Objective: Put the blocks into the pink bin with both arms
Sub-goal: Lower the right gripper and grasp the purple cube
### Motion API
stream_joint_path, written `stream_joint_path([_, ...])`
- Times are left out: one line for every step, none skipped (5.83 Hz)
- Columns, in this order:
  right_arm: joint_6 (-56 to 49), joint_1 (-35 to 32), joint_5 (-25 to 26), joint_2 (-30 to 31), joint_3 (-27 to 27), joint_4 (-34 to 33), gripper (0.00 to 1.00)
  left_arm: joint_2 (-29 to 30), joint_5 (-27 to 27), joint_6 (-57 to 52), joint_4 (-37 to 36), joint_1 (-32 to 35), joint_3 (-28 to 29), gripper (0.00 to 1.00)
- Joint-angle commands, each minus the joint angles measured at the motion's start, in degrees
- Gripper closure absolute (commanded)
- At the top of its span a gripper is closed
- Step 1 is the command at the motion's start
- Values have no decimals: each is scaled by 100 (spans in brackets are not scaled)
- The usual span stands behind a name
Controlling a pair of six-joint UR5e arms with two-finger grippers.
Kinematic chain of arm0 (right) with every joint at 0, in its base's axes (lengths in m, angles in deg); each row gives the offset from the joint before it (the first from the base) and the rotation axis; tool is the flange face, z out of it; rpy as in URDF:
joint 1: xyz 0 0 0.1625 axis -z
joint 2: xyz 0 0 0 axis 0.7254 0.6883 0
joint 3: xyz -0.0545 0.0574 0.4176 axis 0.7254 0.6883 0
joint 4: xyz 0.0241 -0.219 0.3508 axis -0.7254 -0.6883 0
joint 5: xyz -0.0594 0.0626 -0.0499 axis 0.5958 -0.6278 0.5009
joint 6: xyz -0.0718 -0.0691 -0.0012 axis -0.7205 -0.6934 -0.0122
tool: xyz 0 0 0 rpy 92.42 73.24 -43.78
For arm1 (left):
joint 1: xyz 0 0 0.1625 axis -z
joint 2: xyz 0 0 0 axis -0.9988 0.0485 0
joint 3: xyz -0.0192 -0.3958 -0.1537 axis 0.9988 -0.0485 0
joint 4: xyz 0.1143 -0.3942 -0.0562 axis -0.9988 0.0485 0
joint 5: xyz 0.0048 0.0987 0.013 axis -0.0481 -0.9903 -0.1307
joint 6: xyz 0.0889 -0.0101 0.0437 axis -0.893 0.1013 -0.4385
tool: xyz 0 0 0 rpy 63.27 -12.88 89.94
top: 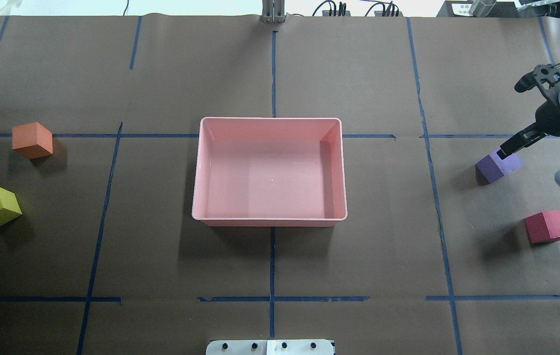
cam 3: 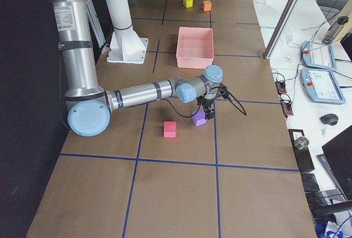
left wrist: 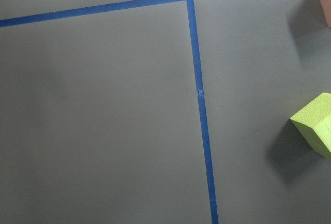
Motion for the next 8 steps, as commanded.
stream_joint_path([88, 303, 273, -11, 350, 72, 0, 0, 0, 0, 0, 0, -3, 0])
stream_joint_path([88, 461, 396, -72, 421, 72, 0, 0, 0, 0, 0, 0, 6, 0])
stream_joint_path([114, 471, 423, -246, 553, 55, 16, 0, 0, 0, 0, 0, 6, 0])
stream_joint_path([306, 480, 415, -309, 563, 46, 57, 0, 0, 0, 0, 0, -3, 0])
stream_joint_path([325, 480, 397, -327, 502, 29, 73, 0, 0, 0, 0, 0, -3, 0])
stream_joint_path([491, 472, 345, -475, 353, -24, 73, 0, 0, 0, 0, 0, -3, 0])
stream_joint_path([1006, 454, 257, -859, 256, -303, 73, 0, 0, 0, 0, 0, -3, 0])
stream_joint_path([1533, 471, 239, -1429, -180, -1324, 72, 0, 0, 0, 0, 0, -11, 0])
